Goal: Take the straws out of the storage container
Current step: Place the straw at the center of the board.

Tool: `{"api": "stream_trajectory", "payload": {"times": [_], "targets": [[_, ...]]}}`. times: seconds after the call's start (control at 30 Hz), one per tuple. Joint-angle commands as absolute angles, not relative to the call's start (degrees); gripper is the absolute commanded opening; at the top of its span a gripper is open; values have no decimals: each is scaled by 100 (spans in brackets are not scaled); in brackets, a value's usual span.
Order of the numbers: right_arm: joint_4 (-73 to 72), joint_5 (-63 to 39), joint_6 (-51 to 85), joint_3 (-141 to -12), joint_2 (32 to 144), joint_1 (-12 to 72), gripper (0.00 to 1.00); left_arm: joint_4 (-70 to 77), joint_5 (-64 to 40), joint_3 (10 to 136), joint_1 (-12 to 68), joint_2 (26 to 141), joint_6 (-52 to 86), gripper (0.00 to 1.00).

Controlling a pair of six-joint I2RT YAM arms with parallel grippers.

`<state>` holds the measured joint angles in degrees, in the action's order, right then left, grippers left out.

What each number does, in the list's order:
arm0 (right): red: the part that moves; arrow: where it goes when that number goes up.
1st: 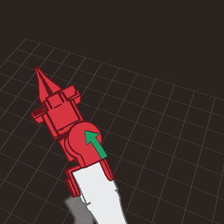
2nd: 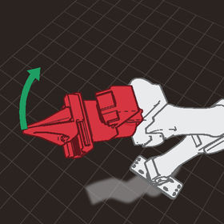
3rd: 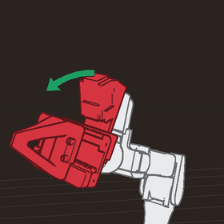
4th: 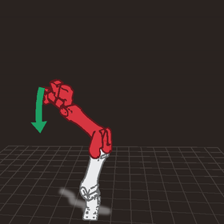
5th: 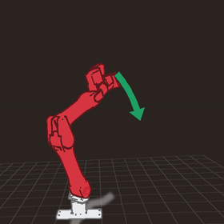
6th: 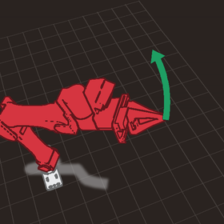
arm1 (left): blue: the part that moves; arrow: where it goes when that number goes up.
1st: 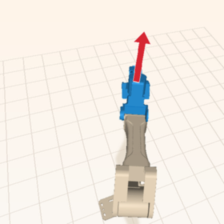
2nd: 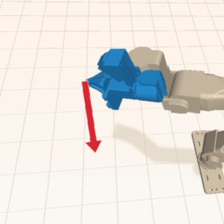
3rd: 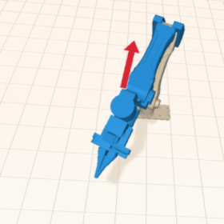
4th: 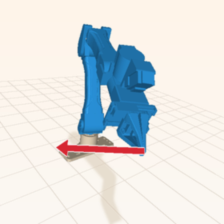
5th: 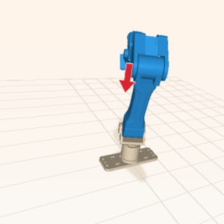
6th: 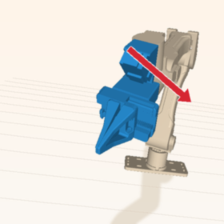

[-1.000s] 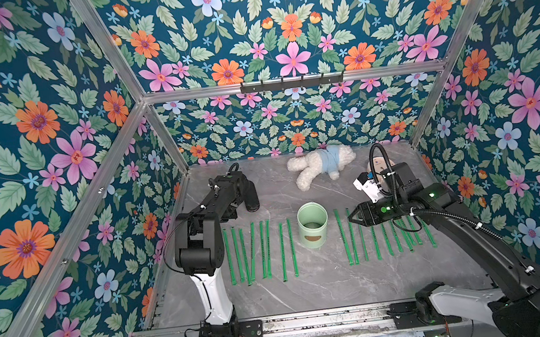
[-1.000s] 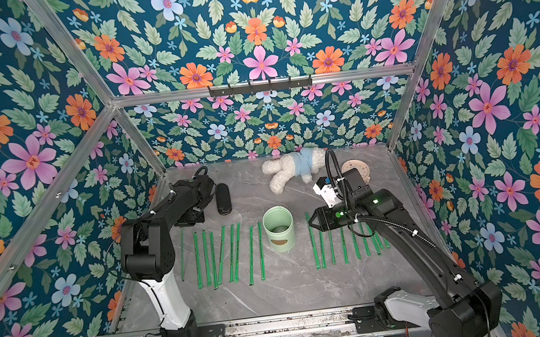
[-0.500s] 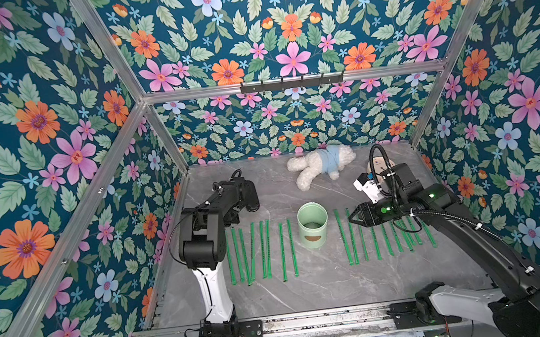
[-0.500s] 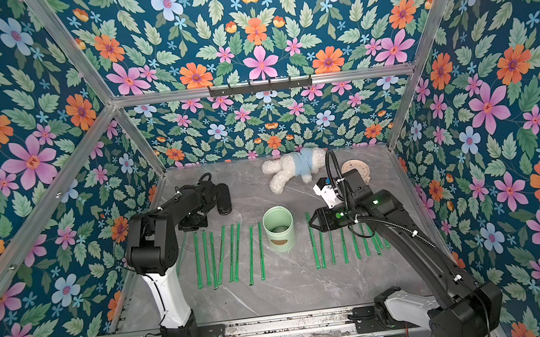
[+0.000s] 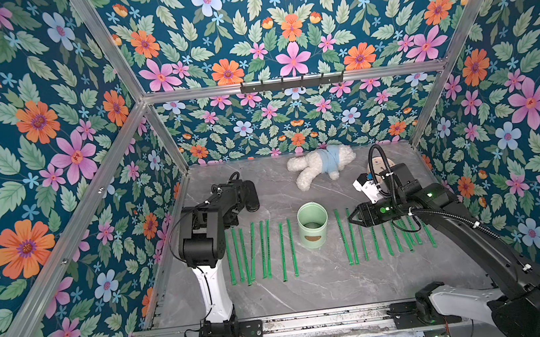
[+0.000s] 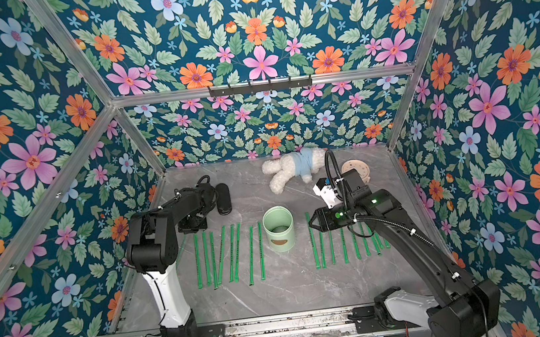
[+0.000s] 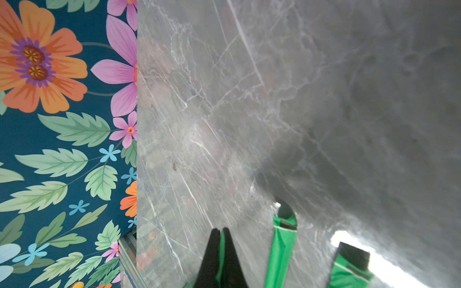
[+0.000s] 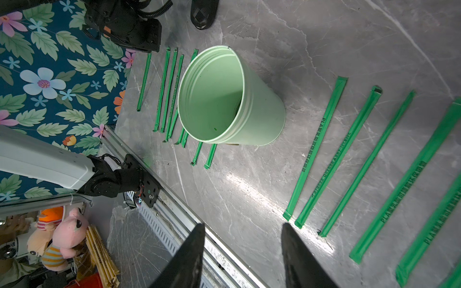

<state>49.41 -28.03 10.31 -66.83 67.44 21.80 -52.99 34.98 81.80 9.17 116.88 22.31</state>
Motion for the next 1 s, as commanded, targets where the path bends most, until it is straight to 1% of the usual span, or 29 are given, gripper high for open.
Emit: {"api": "stream_trajectory", "payload": {"times": [0.0,0.5,0.73,0.97], "targets": [[4855,-2805,987,-6662,6742,2186,51,-5280,3525,8235,857,11716,2171,0],[4849,-2795,1011,-6610,6761,2188,51,-5222,3548,8529,703,11934,2022,1],[4830,-2804,1020,-6583,6770,2184,51,-5193,3518,8534,675,11935,1996,7],[4830,-2815,1037,-6563,6779,2188,51,-5149,3481,8525,668,11911,1969,18]]}}
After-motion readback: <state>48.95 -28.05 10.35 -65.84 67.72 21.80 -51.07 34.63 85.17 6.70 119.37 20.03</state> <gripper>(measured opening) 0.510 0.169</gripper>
